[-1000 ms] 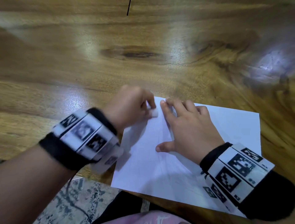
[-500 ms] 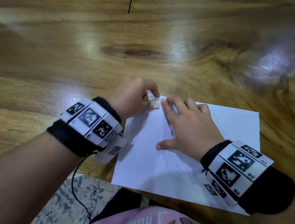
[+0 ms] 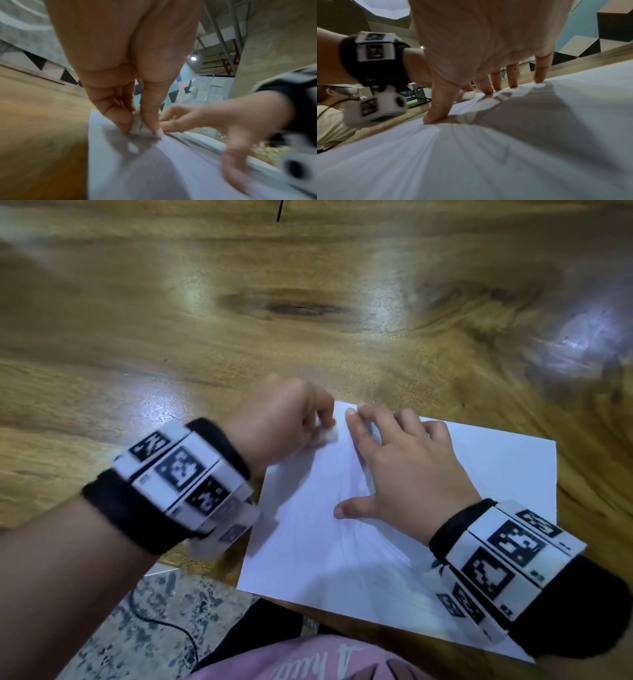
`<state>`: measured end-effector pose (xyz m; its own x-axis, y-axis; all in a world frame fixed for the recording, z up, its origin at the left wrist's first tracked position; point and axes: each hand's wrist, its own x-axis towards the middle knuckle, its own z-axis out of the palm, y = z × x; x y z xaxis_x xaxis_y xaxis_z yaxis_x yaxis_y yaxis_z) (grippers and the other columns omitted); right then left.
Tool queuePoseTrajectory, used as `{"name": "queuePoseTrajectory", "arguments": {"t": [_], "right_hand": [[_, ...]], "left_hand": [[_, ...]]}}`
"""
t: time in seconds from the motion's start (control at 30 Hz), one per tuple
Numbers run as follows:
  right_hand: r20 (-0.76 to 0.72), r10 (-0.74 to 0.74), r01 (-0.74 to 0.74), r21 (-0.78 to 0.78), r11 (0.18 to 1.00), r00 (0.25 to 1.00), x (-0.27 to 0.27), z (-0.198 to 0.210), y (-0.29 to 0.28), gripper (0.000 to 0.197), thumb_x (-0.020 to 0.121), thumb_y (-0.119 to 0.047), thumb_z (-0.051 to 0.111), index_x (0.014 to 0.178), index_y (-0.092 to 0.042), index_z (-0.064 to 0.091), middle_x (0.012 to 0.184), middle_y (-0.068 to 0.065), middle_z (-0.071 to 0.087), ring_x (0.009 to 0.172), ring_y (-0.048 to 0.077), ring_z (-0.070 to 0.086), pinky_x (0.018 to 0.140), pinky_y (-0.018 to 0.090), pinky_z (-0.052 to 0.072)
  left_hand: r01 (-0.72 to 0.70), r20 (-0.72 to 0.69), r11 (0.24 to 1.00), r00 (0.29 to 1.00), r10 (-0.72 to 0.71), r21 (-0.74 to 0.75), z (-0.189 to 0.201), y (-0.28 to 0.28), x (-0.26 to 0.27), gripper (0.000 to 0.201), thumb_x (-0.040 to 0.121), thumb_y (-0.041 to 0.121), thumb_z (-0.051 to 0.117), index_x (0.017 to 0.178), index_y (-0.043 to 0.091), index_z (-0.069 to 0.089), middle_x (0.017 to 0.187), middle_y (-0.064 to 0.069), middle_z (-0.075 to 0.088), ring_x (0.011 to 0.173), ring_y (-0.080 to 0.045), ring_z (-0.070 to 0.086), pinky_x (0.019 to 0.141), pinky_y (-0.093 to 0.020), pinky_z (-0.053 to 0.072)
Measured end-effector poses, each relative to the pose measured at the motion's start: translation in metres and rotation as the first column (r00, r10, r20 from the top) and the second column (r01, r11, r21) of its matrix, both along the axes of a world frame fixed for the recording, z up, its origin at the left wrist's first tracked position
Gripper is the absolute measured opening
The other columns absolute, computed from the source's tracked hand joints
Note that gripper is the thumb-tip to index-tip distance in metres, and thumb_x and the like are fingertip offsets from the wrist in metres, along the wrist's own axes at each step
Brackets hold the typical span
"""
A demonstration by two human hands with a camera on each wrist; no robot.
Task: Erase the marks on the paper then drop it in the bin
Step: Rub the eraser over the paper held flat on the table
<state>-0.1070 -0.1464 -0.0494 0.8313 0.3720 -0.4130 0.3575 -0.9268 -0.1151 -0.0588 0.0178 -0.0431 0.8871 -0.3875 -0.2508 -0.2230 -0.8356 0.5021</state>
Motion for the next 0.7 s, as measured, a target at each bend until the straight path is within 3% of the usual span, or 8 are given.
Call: {"name": "queuePoseTrajectory", "arguments": {"t": [0.07,0.13,0.17,0.27,0.37,0.5,0.57,0.7], "right_hand": [[0.005,-0.006,0.006,0.018,1.000,1.000,0.000,-0.001,0.000,0.116,0.062,-0.077,0.058,0.150,-0.020,0.009,0.150,-0.006,0.017,0.120,0.019,0.021,0.096,0.039,0.021],[0.023,-0.014,0.014,0.023,1.000,1.000,-0.002,-0.003,0.000,0.117,0.058,-0.078,0.061,0.149,-0.018,0.018,0.148,-0.004,0.026,0.115,0.019,0.022,0.093,0.040,0.024],[0.031,-0.017,0.016,0.023,1.000,0.999,-0.002,-0.004,0.000,0.117,0.057,-0.078,0.061,0.149,-0.018,0.020,0.148,-0.003,0.028,0.113,0.018,0.022,0.093,0.040,0.025],[0.015,-0.013,0.012,0.009,1.000,1.000,-0.001,-0.003,0.001,0.116,0.061,-0.078,0.058,0.150,-0.020,0.012,0.149,-0.005,0.020,0.115,0.017,0.018,0.095,0.039,0.023],[0.013,0.003,-0.003,-0.004,1.000,1.000,0.000,-0.001,0.000,0.115,0.065,-0.079,0.054,0.150,-0.021,0.003,0.150,-0.007,0.012,0.123,0.018,0.020,0.099,0.038,0.021],[0.014,-0.007,0.007,0.013,1.000,1.000,0.000,-0.001,0.001,0.116,0.062,-0.078,0.057,0.150,-0.019,0.008,0.151,-0.006,0.017,0.123,0.020,0.024,0.096,0.038,0.022],[0.012,-0.004,0.003,0.012,1.000,1.000,-0.001,-0.001,0.001,0.117,0.062,-0.077,0.058,0.150,-0.018,0.009,0.151,-0.005,0.018,0.122,0.020,0.024,0.096,0.039,0.022],[0.011,0.009,-0.009,-0.017,1.000,1.000,-0.001,0.000,0.001,0.115,0.065,-0.077,0.055,0.150,-0.019,0.003,0.151,-0.005,0.012,0.125,0.020,0.021,0.098,0.039,0.021]], "left_hand": [[0.114,-0.128,0.993,0.986,-0.108,0.042,0.002,0.011,-0.021,0.027,0.072,0.026,0.073,0.053,0.031,0.054,0.054,0.008,0.053,0.053,-0.004,0.049,0.052,-0.015,0.035],[0.179,-0.287,0.981,0.946,-0.151,0.072,0.005,0.018,-0.030,0.012,0.069,0.021,0.073,0.065,0.029,0.065,0.065,0.006,0.065,0.063,-0.007,0.057,0.060,-0.020,0.044],[0.160,-0.297,0.984,0.946,-0.132,0.074,0.006,0.018,-0.027,0.011,0.069,0.018,0.072,0.072,0.027,0.068,0.071,0.005,0.069,0.068,-0.009,0.059,0.064,-0.022,0.045],[0.027,-0.113,0.999,0.993,-0.024,0.024,0.006,0.007,-0.004,0.012,0.072,0.016,0.071,0.083,0.022,0.069,0.067,0.003,0.067,0.063,-0.012,0.058,0.060,-0.022,0.043],[-0.006,0.014,1.000,1.000,0.006,0.016,0.002,0.000,-0.003,0.007,0.073,0.022,0.071,0.077,0.019,0.067,0.059,0.005,0.055,0.057,-0.015,0.049,0.054,-0.016,0.035],[0.103,-0.190,0.994,0.977,-0.097,0.023,-0.002,0.019,-0.043,0.027,0.071,0.018,0.071,0.058,0.032,0.052,0.059,0.006,0.053,0.059,-0.012,0.050,0.052,-0.011,0.031],[0.122,-0.245,0.992,0.963,-0.111,0.031,-0.002,0.022,-0.048,0.017,0.071,0.016,0.070,0.065,0.028,0.061,0.064,0.004,0.061,0.063,-0.012,0.054,0.056,-0.015,0.035],[0.002,-0.073,1.000,0.997,-0.003,-0.011,0.002,0.004,-0.021,0.012,0.072,0.021,0.072,0.083,0.019,0.068,0.067,0.001,0.062,0.061,-0.014,0.051,0.054,-0.024,0.030]]}}
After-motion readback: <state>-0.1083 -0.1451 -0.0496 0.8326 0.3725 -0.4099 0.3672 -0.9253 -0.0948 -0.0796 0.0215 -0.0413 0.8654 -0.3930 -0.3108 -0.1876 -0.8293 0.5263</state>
